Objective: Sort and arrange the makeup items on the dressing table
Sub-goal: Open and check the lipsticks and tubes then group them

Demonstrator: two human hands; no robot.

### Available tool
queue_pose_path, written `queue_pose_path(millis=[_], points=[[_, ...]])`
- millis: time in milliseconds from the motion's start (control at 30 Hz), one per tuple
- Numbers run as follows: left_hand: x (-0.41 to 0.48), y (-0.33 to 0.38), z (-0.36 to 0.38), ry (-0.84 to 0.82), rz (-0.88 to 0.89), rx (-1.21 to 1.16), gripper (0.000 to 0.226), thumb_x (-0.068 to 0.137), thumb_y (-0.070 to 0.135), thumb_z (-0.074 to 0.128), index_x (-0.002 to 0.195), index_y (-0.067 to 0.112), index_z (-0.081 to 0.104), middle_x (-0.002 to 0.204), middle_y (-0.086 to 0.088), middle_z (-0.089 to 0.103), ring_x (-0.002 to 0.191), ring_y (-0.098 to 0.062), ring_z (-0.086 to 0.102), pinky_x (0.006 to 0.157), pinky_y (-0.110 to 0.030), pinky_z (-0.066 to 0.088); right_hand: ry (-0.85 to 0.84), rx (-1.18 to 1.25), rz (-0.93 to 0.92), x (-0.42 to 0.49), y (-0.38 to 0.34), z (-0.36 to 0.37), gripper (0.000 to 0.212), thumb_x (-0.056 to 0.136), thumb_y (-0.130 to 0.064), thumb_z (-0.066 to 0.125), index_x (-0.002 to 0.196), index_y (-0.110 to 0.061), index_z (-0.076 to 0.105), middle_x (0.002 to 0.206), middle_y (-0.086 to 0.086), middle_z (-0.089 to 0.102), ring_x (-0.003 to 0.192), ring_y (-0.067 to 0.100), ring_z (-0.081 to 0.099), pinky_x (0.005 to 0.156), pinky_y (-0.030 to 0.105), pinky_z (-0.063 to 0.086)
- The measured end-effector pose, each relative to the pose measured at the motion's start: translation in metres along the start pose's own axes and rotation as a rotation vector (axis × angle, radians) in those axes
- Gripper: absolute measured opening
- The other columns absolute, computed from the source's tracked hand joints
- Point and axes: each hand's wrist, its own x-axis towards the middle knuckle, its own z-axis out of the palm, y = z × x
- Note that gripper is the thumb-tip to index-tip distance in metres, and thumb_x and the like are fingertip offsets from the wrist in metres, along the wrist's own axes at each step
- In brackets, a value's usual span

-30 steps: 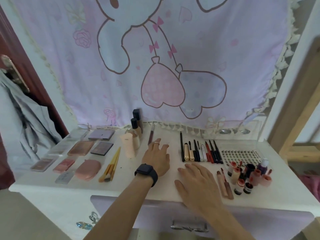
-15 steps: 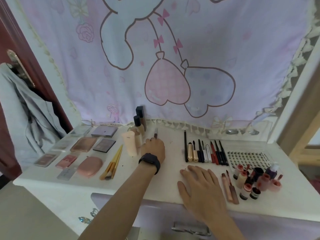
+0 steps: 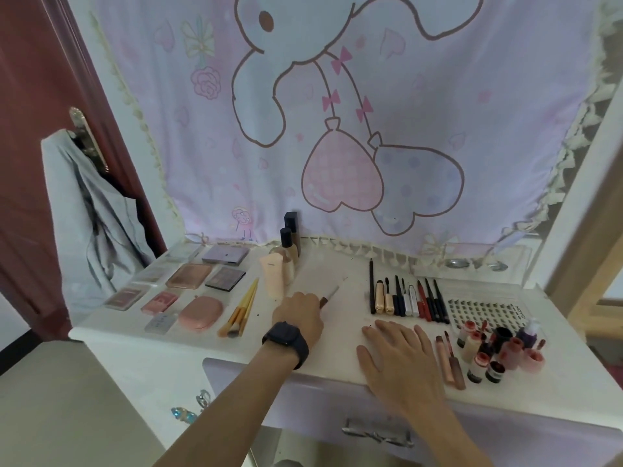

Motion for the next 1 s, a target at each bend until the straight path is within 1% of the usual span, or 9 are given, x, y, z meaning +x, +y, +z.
queue_pose_path(millis=[100,167,267,367,500,633,800,900,1000], points=[[-0.025,-0.006,-0.005,0.103,0.01,-0.102,0.013,0.099,0.025,0.046,0.107,0.017,0.051,0.104,-0.003,0.057,0.082,-0.024,0.056,0.063,-0.034,0.045,0.051,0.047,0.007,-0.001,-0.002,-0.005,0.06,0.096,-0.062,0.024,0.14,-0.034,0.053,0.149,-0.011,0.05,0.143,0.012,0.036,0.124,0.039,0.013],[-0.042,-0.009,-0.009,0.183,0.064,-0.116,0.018,0.1,0.027,0.044,0.114,0.02,0.052,0.104,0.0,0.058,0.084,-0.021,0.056,0.069,-0.035,0.052,0.167,0.179,0.016,-0.004,-0.006,-0.014,0.061,0.094,-0.066,0.027,0.134,-0.031,0.059,0.136,-0.013,0.059,0.135,0.01,0.044,0.118,0.034,0.022],[-0.067,-0.009,-0.013,0.336,0.196,-0.074,0.023,0.1,0.027,0.047,0.121,0.022,0.057,0.101,0.003,0.064,0.087,-0.02,0.057,0.07,-0.034,0.051,0.294,0.446,0.078,-0.011,-0.011,-0.034,0.057,0.09,-0.076,0.03,0.112,-0.035,0.064,0.098,-0.025,0.064,0.103,0.003,0.054,0.092,0.027,0.037],[-0.083,-0.004,-0.014,0.558,0.386,0.008,0.018,0.082,0.017,0.074,0.101,0.018,0.072,0.077,0.002,0.068,0.066,-0.022,0.061,0.06,-0.035,0.052,0.216,0.814,0.149,-0.015,-0.016,-0.054,0.06,0.089,-0.081,0.034,0.075,-0.028,0.06,0.058,-0.018,0.054,0.057,0.001,0.047,0.059,0.016,0.038],[-0.095,0.007,-0.007,0.67,0.579,0.07,0.022,0.077,0.013,0.077,0.097,0.019,0.072,0.083,0.002,0.07,0.068,-0.021,0.062,0.072,-0.035,0.054,0.025,1.148,0.268,-0.031,-0.013,-0.065,0.05,0.101,-0.044,0.052,0.059,-0.019,0.046,0.051,-0.008,0.036,0.048,0.01,0.03,0.047,0.018,0.028],[-0.1,0.021,-0.004,0.632,0.695,-0.006,0.016,0.091,0.022,0.067,0.107,0.019,0.065,0.093,0.0,0.064,0.071,-0.02,0.059,0.072,-0.033,0.052,-0.072,1.41,0.482,-0.047,-0.002,-0.065,0.042,0.1,-0.025,0.05,0.059,-0.021,0.043,0.05,-0.006,0.032,0.043,0.009,0.025,0.039,0.017,0.027],[-0.106,0.039,-0.006,0.513,0.767,-0.131,0.026,0.098,0.034,0.05,0.105,0.017,0.069,0.087,0.0,0.062,0.062,-0.014,0.055,0.05,-0.023,0.041,-0.088,1.404,0.572,-0.061,0.004,-0.068,0.05,0.102,-0.044,0.05,0.056,-0.026,0.042,0.051,-0.006,0.03,0.042,0.01,0.024,0.037,0.018,0.027],[-0.111,0.044,-0.01,0.367,0.684,-0.256,0.037,0.101,0.042,0.04,0.11,0.02,0.069,0.088,0.003,0.064,0.063,-0.015,0.057,0.047,-0.028,0.047,-0.061,1.376,0.558,-0.065,0.008,-0.07,0.051,0.098,-0.05,0.056,0.054,-0.025,0.044,0.049,-0.005,0.031,0.042,0.01,0.026,0.038,0.016,0.031],[-0.111,0.047,-0.014,0.132,0.56,-0.448,0.035,0.101,0.051,0.043,0.113,0.031,0.07,0.073,0.012,0.062,0.06,-0.007,0.053,0.054,-0.025,0.044,-0.045,1.324,0.523,-0.065,0.01,-0.069,0.052,0.099,-0.04,0.055,0.052,-0.024,0.041,0.047,-0.009,0.036,0.047,0.008,0.028,0.046,0.02,0.029]])
